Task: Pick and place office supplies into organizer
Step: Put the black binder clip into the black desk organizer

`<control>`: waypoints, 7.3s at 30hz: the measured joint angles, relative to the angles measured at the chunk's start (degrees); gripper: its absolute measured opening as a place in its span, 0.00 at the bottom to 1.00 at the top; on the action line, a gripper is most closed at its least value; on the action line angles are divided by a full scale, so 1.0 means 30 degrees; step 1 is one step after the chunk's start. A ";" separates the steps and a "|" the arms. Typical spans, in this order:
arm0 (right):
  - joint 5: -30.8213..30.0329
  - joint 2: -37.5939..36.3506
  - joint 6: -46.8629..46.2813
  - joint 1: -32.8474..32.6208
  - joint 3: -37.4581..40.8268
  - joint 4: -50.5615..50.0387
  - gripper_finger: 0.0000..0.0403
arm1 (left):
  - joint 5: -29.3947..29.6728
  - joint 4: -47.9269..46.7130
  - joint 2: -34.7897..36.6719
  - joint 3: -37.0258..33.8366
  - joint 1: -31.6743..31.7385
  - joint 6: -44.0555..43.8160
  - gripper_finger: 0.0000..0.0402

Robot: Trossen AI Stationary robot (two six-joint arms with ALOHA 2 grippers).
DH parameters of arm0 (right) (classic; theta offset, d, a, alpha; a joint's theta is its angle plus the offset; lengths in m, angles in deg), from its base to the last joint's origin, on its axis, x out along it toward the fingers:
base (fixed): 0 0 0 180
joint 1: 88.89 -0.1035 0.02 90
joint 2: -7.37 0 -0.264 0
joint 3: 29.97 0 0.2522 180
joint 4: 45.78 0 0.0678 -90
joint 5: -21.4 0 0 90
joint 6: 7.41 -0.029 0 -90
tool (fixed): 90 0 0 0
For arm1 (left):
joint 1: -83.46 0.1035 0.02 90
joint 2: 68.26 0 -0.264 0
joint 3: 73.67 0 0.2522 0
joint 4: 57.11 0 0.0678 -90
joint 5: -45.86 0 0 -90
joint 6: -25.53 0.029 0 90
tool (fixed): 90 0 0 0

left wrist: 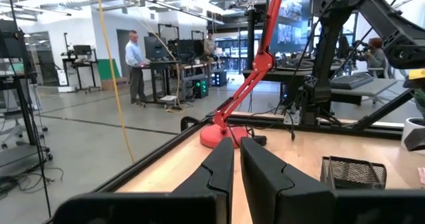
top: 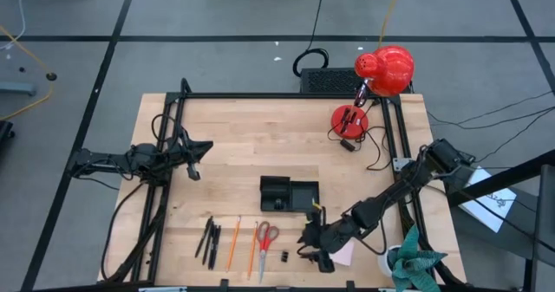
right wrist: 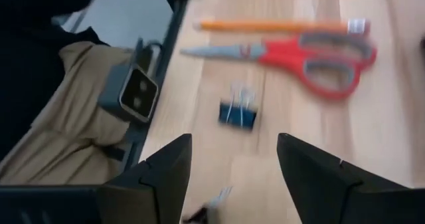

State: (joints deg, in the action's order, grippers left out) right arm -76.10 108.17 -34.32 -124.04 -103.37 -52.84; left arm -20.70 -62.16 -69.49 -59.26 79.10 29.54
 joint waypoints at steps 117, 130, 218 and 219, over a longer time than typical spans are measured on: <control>-0.1962 -2.0130 1.0851 0.4717 1.7041 0.9833 0.00 | -0.3855 -0.1288 -3.8614 2.3380 -0.9894 1.0943 0.40; -0.1967 -2.0123 1.1010 0.4717 1.7027 0.9826 0.00 | -0.4272 -0.1060 -3.9253 2.3372 -0.9879 1.1095 0.40; -0.2047 -2.0108 1.0713 0.4724 1.7027 0.9702 0.01 | -0.0272 0.0740 -2.9737 1.8231 -0.6745 -0.1211 0.00; -0.2047 -2.0109 1.0713 0.4724 1.7027 0.9713 0.01 | -0.0235 0.1437 -2.9740 1.7516 -0.6715 -0.1587 0.00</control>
State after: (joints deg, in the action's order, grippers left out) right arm -82.25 47.84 -2.18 -109.86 -52.29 -23.70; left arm -21.40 -57.85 -158.71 -6.71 58.96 24.78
